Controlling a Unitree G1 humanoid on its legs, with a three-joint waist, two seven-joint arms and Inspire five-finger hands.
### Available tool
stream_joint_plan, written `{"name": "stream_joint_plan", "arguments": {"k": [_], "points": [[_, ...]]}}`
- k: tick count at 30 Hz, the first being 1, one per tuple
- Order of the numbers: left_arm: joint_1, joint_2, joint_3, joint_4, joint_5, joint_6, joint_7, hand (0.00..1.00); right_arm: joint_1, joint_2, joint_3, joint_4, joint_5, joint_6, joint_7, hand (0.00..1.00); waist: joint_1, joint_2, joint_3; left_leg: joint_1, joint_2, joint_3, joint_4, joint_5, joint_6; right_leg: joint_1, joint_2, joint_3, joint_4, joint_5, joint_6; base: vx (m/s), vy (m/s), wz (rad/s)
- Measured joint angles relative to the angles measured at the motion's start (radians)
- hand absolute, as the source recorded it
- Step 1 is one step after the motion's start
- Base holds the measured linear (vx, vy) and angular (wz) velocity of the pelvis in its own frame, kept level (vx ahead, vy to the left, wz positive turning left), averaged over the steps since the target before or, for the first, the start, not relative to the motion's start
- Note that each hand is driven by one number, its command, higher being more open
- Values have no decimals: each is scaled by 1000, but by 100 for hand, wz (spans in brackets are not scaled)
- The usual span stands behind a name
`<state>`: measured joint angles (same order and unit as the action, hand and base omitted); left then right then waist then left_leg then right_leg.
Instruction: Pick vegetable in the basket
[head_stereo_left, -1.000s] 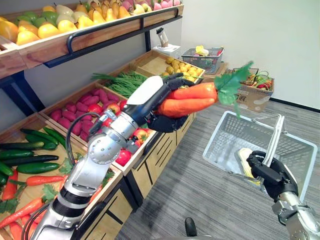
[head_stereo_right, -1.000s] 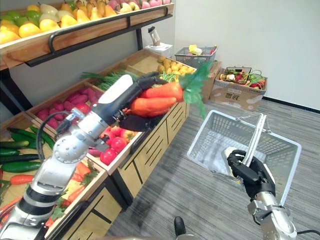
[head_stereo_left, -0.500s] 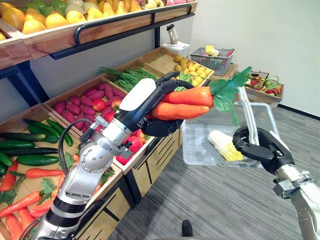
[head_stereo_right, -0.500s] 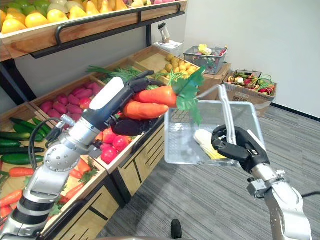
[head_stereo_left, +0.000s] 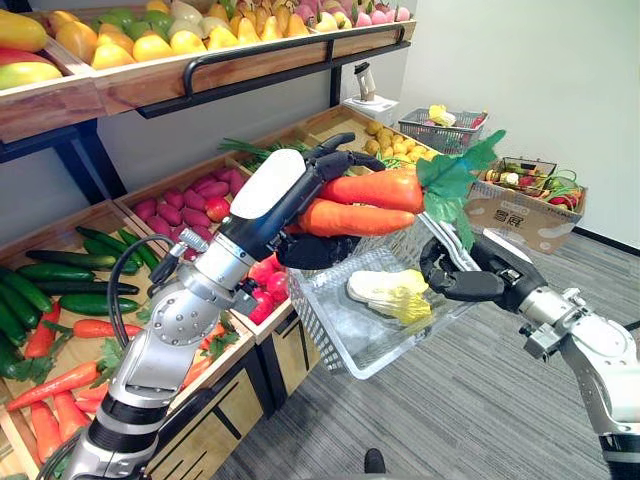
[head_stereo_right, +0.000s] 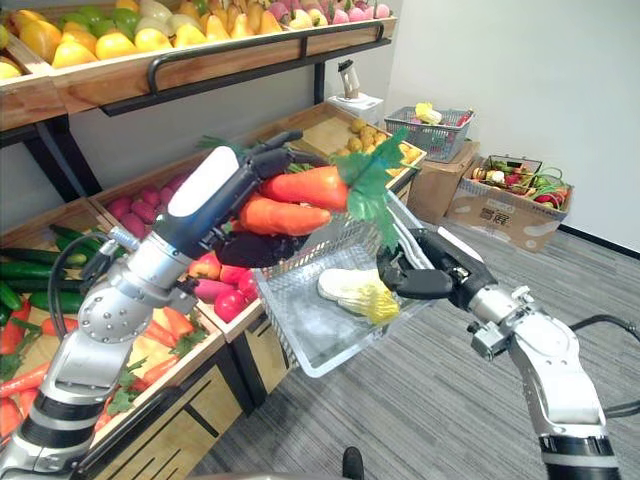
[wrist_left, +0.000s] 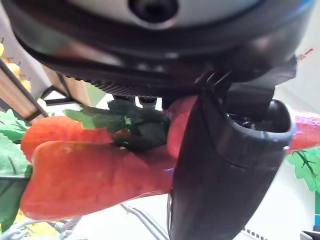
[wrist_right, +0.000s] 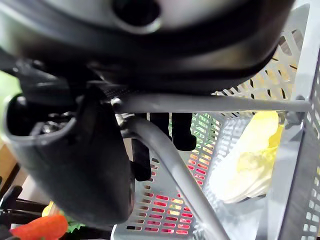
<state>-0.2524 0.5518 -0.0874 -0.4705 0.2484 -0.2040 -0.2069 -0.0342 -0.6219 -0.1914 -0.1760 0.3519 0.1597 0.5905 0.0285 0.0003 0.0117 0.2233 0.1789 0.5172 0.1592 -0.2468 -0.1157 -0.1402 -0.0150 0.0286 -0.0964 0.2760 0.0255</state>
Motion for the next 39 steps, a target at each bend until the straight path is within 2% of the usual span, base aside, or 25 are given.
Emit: {"name": "stream_joint_plan", "arguments": {"k": [2,7,12,18,29,39], "points": [[0,2,0,2,10,-28,1,0,-20,-10,20,13,0,1,1,0,0,2,-8,1,1,-3,-1,1,-2,0,0,-2,0,0,-1,-7,31,3],[0,40,-7,2,139,-149,9,0,-34,-12,40,50,0,4,3,0,4,3,-28,3,2,-7,-1,1,-2,3,0,-6,0,4,4,-14,22,1],[27,52,-10,2,154,-208,-1,0,-40,-32,59,65,0,4,3,0,8,1,-36,4,1,-8,-7,4,-7,5,-2,-16,0,-6,0,-52,29,1],[144,52,-45,13,157,-223,-44,0,-53,-58,59,89,1,4,13,0,14,-2,-43,5,7,-9,-16,10,-16,5,3,-32,0,-11,-6,-35,18,2],[232,51,-95,36,157,-223,-81,0,-64,-92,59,105,3,3,59,0,19,-9,-42,16,7,-8,-17,10,-17,6,6,-28,0,-8,-8,-24,41,-2],[268,51,-145,83,158,-204,-119,0,-72,-92,63,60,5,3,116,0,16,-22,-37,20,9,11,-18,10,-17,3,15,-12,0,-10,-6,-14,14,-6]]}}
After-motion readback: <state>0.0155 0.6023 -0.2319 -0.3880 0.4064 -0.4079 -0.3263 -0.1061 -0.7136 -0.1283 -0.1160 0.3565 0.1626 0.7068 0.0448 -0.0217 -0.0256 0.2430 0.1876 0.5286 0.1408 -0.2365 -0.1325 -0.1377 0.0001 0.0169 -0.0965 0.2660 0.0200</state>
